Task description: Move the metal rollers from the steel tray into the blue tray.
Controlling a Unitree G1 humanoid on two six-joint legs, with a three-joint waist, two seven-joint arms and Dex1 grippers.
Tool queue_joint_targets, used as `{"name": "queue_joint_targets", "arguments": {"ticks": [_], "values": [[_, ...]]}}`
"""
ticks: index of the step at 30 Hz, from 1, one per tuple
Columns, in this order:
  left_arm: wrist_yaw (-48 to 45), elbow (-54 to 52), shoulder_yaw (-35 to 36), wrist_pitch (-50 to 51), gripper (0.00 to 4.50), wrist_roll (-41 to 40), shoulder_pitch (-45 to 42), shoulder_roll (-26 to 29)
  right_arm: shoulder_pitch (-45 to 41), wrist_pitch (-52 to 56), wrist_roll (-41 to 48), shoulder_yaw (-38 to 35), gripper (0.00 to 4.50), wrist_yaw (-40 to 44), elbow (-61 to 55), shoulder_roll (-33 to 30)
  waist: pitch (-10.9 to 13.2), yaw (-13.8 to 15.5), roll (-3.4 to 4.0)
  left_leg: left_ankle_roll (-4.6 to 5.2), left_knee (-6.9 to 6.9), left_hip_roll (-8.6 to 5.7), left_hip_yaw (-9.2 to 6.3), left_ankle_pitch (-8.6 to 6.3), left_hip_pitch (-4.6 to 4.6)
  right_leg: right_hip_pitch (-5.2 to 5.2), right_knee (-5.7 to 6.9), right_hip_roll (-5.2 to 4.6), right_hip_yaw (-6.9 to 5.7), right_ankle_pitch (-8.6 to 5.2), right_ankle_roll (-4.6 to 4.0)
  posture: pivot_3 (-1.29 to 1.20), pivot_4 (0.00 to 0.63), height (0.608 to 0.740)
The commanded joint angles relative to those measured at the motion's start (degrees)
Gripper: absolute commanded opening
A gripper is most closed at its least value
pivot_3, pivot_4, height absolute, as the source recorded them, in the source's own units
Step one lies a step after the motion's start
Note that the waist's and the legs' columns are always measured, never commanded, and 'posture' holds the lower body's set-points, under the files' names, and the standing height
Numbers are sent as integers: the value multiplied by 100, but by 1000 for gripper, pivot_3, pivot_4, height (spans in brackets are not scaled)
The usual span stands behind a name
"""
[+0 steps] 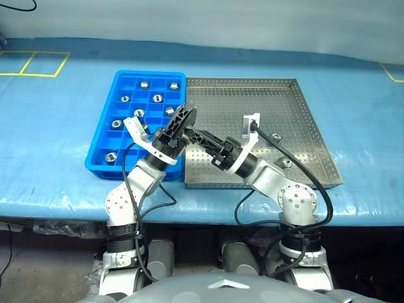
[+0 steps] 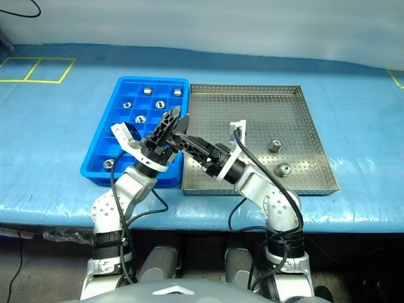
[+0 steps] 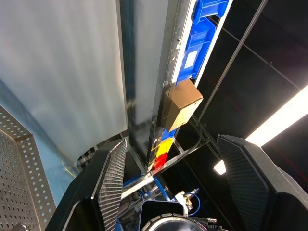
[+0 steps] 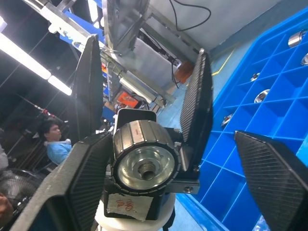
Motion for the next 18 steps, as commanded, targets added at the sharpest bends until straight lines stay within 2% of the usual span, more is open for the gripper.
{"name": "queue_joint_targets", "arguments": {"ticks": [1,3,4,10,14,18], "values": [[-112,-249,-132,43,3348,-70,-78,-65,-34,69,176,57,3036,12,-47,33,0,-6,0,0,-1,0,0,0,0,0,0,0,0,0,0,156,150,740],[-93,-259,-128,35,3348,-46,-64,-62,-33,65,233,53,2343,16,-46,49,0,-4,0,0,-1,0,-1,0,0,0,-1,0,0,0,0,161,150,740],[-86,-271,-123,27,3348,-38,-51,-58,-39,50,229,58,2135,19,-46,48,0,-6,0,0,-1,-1,0,0,-3,-1,-1,-1,0,0,0,167,150,740],[185,-496,-33,-599,3348,585,98,-143,-173,-532,-138,29,2100,156,75,210,0,20,0,0,-9,0,-2,0,-2,-4,-2,0,-3,-2,-3,250,150,740],[1256,-655,324,-1970,3348,1534,221,-709,-493,-1045,-486,19,2100,212,387,478,2,96,2,-1,-11,0,-2,1,-1,-6,-1,0,-2,-1,-3,326,150,740],[1852,-1043,122,-2906,3348,2606,629,-761,-810,-1562,-1050,160,2100,229,849,676,-3,224,6,-2,-28,1,3,1,12,-1,-4,-1,0,-2,-5,408,150,740]]}}
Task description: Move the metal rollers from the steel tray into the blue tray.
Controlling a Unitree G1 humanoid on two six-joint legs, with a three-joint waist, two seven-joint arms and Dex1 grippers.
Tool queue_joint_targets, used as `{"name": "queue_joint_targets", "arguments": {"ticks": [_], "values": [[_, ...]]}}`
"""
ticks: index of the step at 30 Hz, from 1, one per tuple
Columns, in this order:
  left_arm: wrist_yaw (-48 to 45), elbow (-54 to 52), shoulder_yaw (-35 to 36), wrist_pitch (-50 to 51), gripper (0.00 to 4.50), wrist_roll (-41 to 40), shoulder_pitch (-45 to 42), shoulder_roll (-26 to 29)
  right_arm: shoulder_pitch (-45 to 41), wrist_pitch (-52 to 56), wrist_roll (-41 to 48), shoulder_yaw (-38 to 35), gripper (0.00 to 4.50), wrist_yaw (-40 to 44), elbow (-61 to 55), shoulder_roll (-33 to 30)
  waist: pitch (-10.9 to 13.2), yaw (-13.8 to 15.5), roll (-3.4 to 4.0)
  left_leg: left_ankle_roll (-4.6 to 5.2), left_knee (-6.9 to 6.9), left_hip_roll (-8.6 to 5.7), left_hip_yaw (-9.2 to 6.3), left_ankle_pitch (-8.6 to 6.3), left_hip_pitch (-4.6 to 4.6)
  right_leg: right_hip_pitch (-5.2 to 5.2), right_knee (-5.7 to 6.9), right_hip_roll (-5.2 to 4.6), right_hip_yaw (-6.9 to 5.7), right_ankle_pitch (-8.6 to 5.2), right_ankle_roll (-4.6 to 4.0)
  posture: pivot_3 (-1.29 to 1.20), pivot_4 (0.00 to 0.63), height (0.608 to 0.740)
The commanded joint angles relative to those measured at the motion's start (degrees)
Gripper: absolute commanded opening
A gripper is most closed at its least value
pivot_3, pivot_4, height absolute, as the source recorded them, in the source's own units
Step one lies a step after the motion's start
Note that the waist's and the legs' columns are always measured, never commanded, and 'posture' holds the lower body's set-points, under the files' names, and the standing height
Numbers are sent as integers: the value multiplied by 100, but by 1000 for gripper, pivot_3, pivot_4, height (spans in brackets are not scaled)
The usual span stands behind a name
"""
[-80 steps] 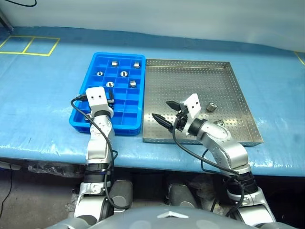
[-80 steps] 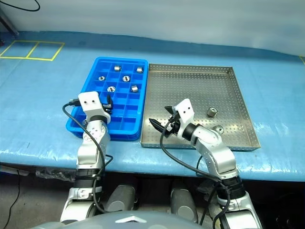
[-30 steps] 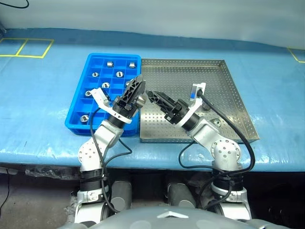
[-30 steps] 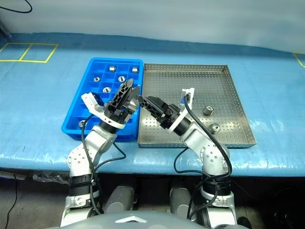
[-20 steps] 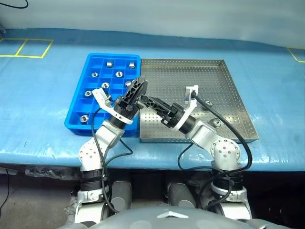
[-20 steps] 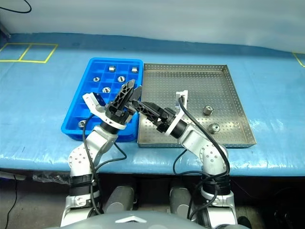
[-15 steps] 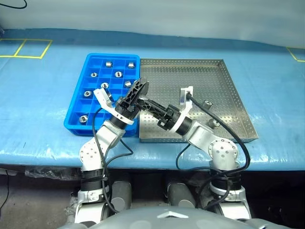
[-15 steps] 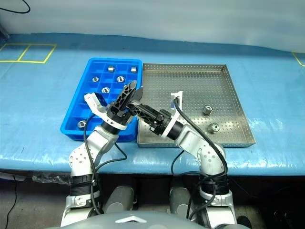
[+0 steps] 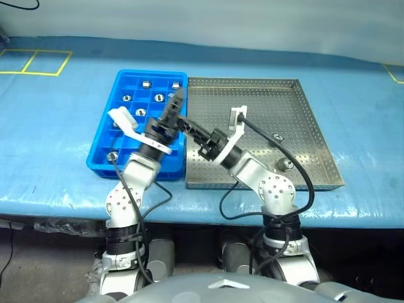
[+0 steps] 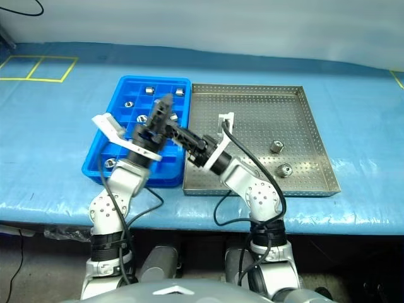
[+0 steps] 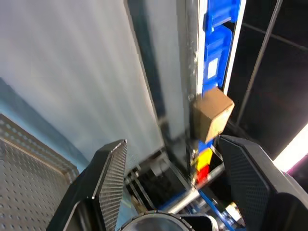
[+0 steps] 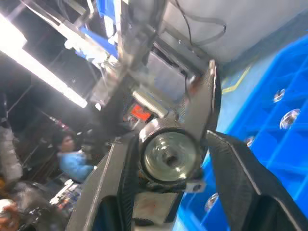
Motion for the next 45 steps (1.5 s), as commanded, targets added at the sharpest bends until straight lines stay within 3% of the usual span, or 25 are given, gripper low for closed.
{"name": "queue_joint_targets", "arguments": {"ticks": [1,4,8,12,17,22,27,30,36,45], "values": [[530,-470,-193,-1010,3348,1175,598,-673,-245,-518,-498,60,2100,51,195,94,-1,110,-4,0,-4,0,-4,0,-7,-6,-4,2,-3,0,-2,432,150,740],[738,-813,-552,-1546,3348,2172,1007,-445,-446,-754,-906,217,2100,125,552,192,4,372,-12,-3,-31,-7,-3,-1,-9,-17,-9,-4,-2,12,-29,511,150,740],[434,-1289,-1204,-1493,3348,3108,1547,315,-740,-896,-1642,714,2100,264,984,158,9,827,-19,-11,-40,-4,-21,1,-23,-30,-8,0,-24,4,-42,607,150,740],[438,-1615,-1427,-1306,3348,3736,1959,781,-1027,-1119,-2260,1010,2100,269,1474,231,10,1227,-14,-21,-42,5,-15,-4,-17,-34,-5,2,-34,-25,-35,657,150,740],[502,-1740,-1275,-1346,3348,3755,2166,771,-1216,-1315,-2709,1018,2100,200,1892,329,9,1808,-15,-43,-40,28,-9,-8,-24,-74,-4,7,-60,-30,-43,677,150,740],[265,-1698,-1302,-1331,3348,3321,2074,616,-1138,-988,-2414,798,2100,501,1765,354,9,2408,-16,-64,-39,38,-8,-15,-87,-119,2,10,-78,-29,-47,641,150,740],[-242,-1714,-1022,-1230,3348,1438,1784,96,-969,-517,-1867,309,2100,511,1422,320,9,2837,-16,-80,-36,51,-17,-27,-93,-124,-1,10,-109,-36,-58,562,150,740],[-424,-1640,-930,-1060,3348,842,1637,110,-856,-318,-1696,171,2100,458,1224,273,8,2869,-14,-94,-28,64,-23,-35,-91,-123,-1,10,-137,-40,-66,520,150,740],[-920,-1165,-754,-398,3348,-444,1237,282,-458,879,-130,-552,2100,360,586,275,7,2640,-12,-93,-19,70,-23,-35,-93,-114,0,10,-147,-40,-66,399,150,740],[-1086,-821,-850,-101,3348,-388,877,269,-291,2109,908,-799,2100,-214,466,82,4,1844,-7,-91,-14,73,-32,-34,-90,-100,4,21,-146,-23,-82,325,150,740]]}}
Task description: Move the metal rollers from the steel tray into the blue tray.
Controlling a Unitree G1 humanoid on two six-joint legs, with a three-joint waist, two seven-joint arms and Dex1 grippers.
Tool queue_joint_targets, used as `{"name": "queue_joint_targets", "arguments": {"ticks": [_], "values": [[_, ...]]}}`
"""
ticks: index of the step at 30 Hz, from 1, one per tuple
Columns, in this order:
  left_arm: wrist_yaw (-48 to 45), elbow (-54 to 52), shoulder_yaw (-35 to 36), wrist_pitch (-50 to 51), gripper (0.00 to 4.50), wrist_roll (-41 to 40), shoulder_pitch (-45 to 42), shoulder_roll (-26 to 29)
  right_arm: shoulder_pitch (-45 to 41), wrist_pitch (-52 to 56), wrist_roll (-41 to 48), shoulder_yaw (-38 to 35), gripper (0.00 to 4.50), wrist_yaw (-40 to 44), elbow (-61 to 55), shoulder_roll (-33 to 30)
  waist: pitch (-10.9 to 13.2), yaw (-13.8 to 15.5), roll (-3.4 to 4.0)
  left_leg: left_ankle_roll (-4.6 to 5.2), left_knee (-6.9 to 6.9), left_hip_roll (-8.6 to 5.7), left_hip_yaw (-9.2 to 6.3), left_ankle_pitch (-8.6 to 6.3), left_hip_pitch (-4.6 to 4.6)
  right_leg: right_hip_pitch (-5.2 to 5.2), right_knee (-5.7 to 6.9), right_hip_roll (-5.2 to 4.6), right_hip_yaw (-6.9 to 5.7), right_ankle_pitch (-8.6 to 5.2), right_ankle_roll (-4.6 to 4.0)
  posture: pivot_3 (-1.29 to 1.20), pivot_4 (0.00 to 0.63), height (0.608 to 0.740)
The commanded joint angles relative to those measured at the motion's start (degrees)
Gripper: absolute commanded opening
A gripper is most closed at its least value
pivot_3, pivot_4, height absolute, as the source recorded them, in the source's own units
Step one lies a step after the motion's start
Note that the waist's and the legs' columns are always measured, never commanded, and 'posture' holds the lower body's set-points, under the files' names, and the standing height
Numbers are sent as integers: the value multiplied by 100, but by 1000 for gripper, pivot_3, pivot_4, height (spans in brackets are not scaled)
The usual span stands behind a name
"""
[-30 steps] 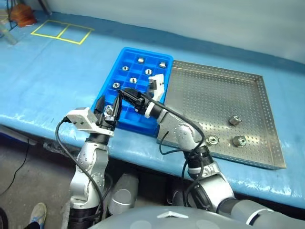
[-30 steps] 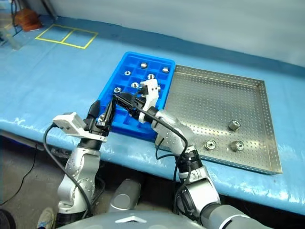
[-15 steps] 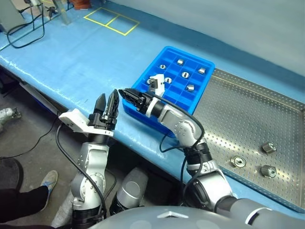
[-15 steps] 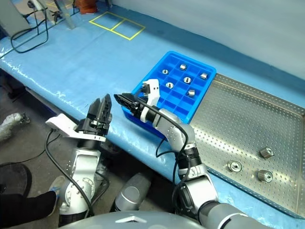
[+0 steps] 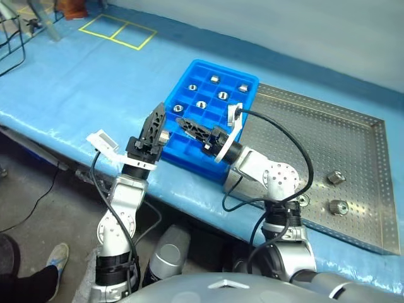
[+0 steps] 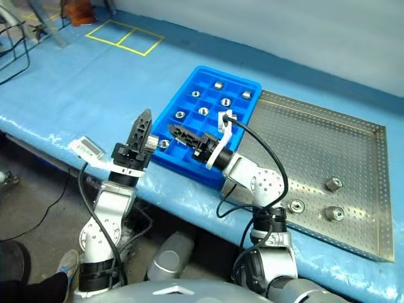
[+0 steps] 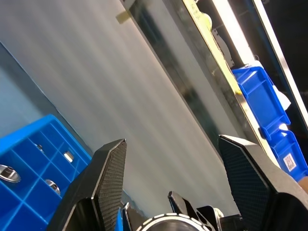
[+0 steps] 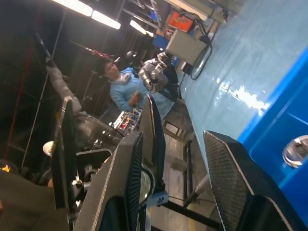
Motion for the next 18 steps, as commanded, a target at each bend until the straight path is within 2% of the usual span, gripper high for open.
{"name": "queue_joint_targets", "arguments": {"ticks": [1,9,12,17,18], "values": [[-136,-16,-86,95,3348,-34,-107,-67,78,223,280,58,2100,-46,-303,-41,0,-202,0,1,2,0,-2,0,0,3,0,0,0,13,-12,325,150,740],[-234,61,-226,261,3348,185,-205,-65,198,313,435,125,2100,15,-427,12,-1,-838,2,4,27,7,-18,3,15,31,6,14,0,19,-25,321,150,740],[-222,55,-201,279,3348,211,-194,-84,241,267,514,151,2705,140,-500,16,0,-1038,2,5,35,7,-25,2,30,54,4,16,1,15,-18,321,150,740],[-218,-3,-171,338,3348,142,-174,-122,300,193,546,193,4342,236,-549,43,0,-1263,3,6,34,8,-31,2,67,90,4,18,1,1,-4,329,150,740],[-217,-9,-157,354,3348,109,-174,-139,310,169,577,180,4471,238,-544,69,0,-1312,3,6,34,9,-31,2,70,91,5,18,1,1,-5,329,150,740]]}}
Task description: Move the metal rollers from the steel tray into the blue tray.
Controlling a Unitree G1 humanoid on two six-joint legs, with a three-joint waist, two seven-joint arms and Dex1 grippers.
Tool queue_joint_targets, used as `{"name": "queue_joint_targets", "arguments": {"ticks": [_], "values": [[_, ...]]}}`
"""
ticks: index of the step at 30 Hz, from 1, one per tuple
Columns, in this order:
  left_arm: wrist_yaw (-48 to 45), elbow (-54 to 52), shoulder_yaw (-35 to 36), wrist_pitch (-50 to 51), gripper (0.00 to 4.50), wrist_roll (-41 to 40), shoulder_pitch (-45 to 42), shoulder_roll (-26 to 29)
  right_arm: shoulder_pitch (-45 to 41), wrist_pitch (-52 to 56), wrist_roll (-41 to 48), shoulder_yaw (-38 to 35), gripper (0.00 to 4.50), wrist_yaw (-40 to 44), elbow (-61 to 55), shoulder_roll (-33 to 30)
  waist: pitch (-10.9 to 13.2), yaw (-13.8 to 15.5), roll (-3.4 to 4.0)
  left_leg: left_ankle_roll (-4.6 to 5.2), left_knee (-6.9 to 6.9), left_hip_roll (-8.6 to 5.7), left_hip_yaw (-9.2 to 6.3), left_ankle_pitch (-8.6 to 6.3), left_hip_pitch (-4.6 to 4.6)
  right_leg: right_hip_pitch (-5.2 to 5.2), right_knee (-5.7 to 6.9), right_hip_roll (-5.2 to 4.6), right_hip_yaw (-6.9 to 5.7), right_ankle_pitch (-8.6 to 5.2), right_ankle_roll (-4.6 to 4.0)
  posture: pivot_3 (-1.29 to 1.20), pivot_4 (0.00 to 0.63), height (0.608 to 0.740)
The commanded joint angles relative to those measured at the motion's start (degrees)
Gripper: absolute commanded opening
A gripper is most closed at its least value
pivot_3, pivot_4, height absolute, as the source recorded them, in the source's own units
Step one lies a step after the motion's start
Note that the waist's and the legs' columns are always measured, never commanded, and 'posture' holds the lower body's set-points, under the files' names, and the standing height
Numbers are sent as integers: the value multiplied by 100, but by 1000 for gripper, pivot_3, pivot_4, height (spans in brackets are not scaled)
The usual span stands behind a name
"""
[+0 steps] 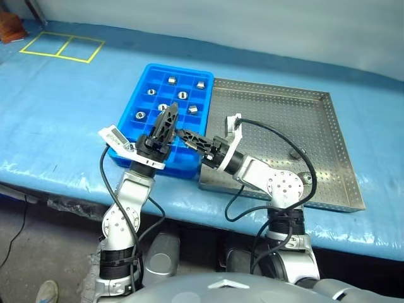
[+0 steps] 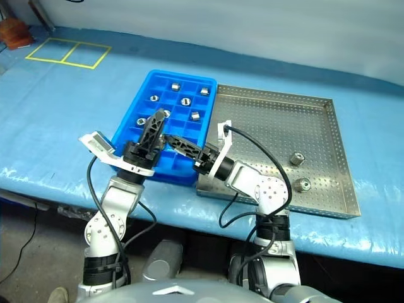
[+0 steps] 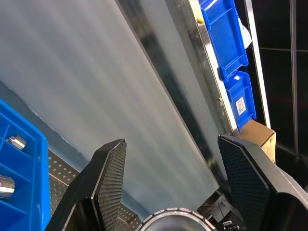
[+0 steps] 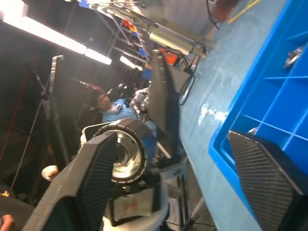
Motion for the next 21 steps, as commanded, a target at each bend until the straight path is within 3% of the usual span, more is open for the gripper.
{"name": "queue_joint_targets", "arguments": {"ticks": [1,13,17,21], "values": [[-23,-146,-42,82,3348,-154,-17,-87,-12,-110,265,16,4471,114,-217,126,0,-83,0,0,0,1,0,0,1,0,2,1,0,0,-1,329,150,740],[-59,-99,-160,326,3348,-242,-119,-156,48,-202,36,285,4471,154,-261,56,0,-204,0,0,-1,1,-3,0,2,1,2,3,2,-1,-2,316,150,740],[-89,-53,-200,346,3348,-238,-222,-204,67,-204,-43,396,3566,154,-230,23,0,-208,0,0,-2,1,-3,0,2,1,2,3,3,-1,-2,317,150,740],[-87,-54,-189,338,3348,-290,-348,-239,85,-199,6,423,2227,234,-244,20,0,-208,0,0,-1,0,-4,0,2,1,2,2,3,-1,-2,319,150,740]]}}
